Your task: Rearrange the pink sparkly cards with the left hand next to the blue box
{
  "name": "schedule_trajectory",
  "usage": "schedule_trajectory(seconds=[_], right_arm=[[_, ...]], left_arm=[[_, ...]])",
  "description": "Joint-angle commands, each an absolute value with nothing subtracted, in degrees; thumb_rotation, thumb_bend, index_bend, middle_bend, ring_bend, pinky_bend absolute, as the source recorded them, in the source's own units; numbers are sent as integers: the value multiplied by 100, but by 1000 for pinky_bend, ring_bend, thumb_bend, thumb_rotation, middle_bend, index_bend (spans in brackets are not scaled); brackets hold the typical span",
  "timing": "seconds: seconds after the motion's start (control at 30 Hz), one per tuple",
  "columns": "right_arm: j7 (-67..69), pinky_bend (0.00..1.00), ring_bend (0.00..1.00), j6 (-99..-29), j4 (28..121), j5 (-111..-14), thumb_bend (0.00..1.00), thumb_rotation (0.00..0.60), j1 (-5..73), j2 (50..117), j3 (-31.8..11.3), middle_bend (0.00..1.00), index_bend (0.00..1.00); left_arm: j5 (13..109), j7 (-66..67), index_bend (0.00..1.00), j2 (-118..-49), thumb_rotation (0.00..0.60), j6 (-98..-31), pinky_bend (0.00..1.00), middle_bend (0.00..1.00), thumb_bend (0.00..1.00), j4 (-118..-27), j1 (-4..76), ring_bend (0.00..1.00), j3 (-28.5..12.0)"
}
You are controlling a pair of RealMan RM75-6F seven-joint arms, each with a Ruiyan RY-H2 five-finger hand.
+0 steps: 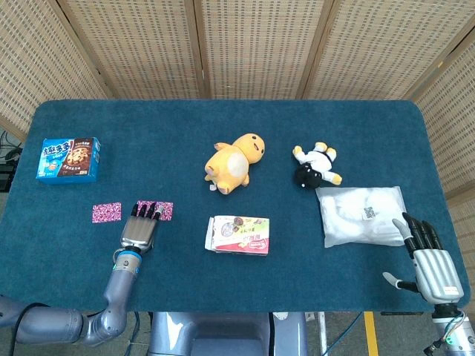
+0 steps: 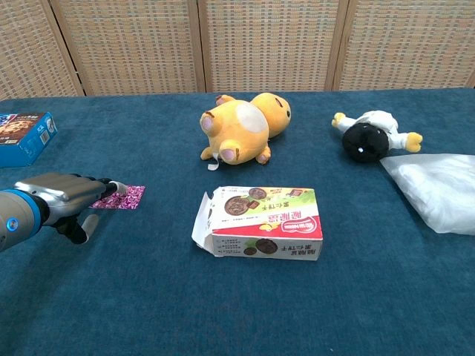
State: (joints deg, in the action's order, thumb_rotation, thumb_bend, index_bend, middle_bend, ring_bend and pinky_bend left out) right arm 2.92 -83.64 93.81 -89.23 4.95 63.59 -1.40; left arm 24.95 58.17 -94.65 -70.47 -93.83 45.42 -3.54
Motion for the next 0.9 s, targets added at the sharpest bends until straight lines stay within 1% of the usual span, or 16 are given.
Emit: schedule_trajectory(seconds=[0.03,0.27,0.53,0.9], right_arm=[[281,0,0,-8358,9380,-8922,81,600,498,6362,-139,0,0],[226,0,0,-8338,9398,-8914,83,600,501,6373,-132,0,0],[174,0,0,-8346,9439,-8922,83,600,491,6365,-121,0,0],[58,0,0,-8346,9468,-8946,83,600,487,6392,-101,0,0]], left_arm=[[2456,5854,0,-9499,600,-7055,0,0,719,-9342,4555,0,-359],[2280,6020,0,-9544,600,-7052,0,0,712,-9308,4570,0,-309],[2127,6198,0,-9473,600,-7149,0,0,712,-9519,4540,0,-194],[2362,6271,0,-9200,600,-7393,0,0,711,-10141,4393,0,164]])
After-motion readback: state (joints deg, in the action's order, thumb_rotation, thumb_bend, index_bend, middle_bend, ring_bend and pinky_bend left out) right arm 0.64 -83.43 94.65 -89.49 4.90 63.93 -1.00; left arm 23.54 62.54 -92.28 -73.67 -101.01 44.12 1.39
